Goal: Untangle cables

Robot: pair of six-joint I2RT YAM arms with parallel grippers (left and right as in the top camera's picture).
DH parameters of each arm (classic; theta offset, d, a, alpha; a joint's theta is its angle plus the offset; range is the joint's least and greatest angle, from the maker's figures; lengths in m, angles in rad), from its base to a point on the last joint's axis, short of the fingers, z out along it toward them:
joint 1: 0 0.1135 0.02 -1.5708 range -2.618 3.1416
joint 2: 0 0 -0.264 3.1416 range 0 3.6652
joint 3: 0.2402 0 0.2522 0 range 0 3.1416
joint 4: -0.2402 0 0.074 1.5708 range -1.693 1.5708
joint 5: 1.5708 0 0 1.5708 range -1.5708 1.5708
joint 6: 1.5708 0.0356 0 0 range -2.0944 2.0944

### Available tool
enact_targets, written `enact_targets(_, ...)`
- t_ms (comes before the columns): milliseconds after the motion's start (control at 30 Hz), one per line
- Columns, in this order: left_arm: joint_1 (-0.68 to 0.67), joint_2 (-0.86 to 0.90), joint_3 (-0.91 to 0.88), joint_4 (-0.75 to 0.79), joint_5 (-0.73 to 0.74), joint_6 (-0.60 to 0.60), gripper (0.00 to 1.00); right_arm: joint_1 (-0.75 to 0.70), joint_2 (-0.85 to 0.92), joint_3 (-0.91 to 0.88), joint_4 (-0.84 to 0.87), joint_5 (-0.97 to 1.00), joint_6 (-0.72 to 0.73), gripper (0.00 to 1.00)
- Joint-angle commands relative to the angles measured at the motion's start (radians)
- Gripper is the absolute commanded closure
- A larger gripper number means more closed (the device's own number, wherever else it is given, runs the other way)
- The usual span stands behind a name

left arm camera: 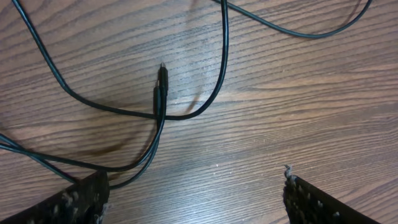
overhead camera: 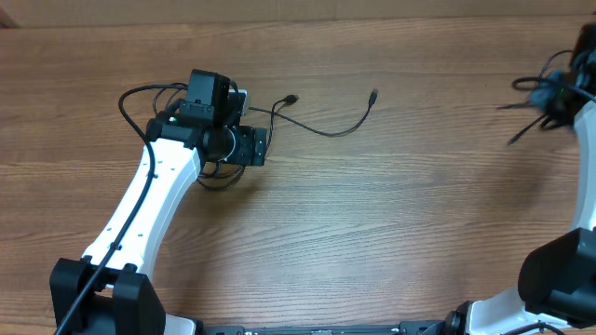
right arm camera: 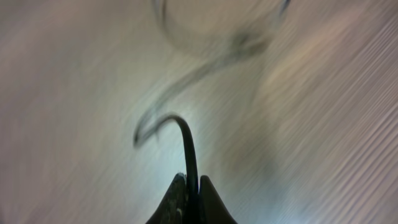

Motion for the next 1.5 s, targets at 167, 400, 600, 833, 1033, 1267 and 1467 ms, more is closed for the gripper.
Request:
enact_targets(167, -0.007, 0.002, -0.006, -0.013, -0.007, -0.024, 0.14, -0.032, 0.005, 0.054, 0.268, 0.375, -0.226, 0.96)
enact_targets(400, -0.007, 0.002, -0.006, -0.021, 0.001, -0.039, 0.14, -0.175, 0.084, 0.054, 0.305, 0.279, -0.168, 0.96)
enact_targets(600, -0.007, 0.002, -0.006, -0.02, 0.013, -0.056, 0.15, -0.305, 0.187, 0.054, 0.256, 0.111, -0.062, 0.96)
enact_targets(833, -0.007, 0.002, -0.006, -0.019, 0.023, -0.056, 0.11, -0.373, 0.28, 0.054, 0.17, -0.03, 0.019, 0.63)
enact_targets(1033, -0.006, 0.0, 0.0, -0.019, 0.016, -0.056, 0.07, -0.367, 0.261, 0.059, 0.146, -0.354, -0.046, 0.18)
enact_targets(1267, 0.001, -0.038, 0.052, -0.044, -0.142, -0.109, 0.0, -0.309, 0.176, 0.062, 0.011, -0.65, -0.167, 0.14)
enact_targets(1467, 0.064, -0.067, 0.063, -0.126, -0.248, -0.329, 0.0, -0.185, 0.133, 0.062, -0.153, -0.685, -0.253, 0.13)
